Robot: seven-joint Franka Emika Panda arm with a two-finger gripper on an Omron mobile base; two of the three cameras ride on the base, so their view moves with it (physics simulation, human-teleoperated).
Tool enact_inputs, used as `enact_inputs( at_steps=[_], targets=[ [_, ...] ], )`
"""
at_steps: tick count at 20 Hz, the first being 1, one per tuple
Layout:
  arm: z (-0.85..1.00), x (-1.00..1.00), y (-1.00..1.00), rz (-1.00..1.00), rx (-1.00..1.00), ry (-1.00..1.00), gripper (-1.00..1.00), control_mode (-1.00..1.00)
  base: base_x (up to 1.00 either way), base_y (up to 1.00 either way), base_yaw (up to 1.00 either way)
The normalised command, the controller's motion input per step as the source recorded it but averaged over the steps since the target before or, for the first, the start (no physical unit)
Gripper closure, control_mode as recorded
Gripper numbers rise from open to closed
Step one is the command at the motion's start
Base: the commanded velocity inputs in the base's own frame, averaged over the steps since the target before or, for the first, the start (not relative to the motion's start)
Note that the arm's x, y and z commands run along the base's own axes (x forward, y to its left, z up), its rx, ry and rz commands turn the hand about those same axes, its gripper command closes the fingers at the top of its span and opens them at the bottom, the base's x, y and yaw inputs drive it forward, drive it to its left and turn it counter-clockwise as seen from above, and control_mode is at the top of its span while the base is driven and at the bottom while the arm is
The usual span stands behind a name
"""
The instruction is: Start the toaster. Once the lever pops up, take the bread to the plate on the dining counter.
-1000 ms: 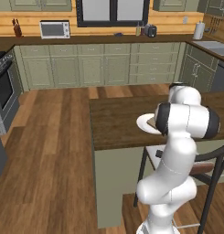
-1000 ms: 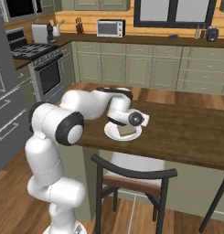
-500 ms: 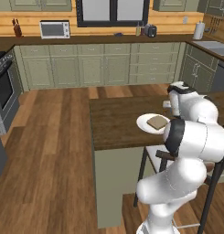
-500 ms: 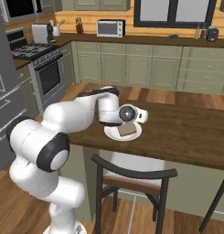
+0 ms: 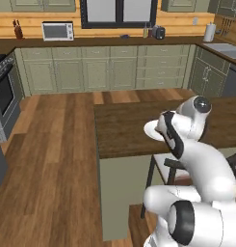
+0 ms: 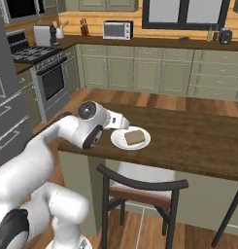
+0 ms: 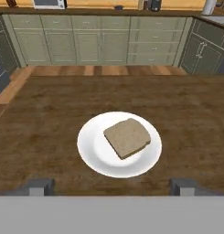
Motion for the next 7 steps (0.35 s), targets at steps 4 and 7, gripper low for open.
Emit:
enact_inputs(
  at_steps=[4,7],
  targets=[
    [1.00,-0.72,0.57,0.00,0.00,0.11,-1.00,-1.00,0.00,0.00,0.00],
    [0.96,-0.81,0.61,0.00,0.00,0.18,-1.00,-1.00,0.00,0.00,0.00]
  ],
)
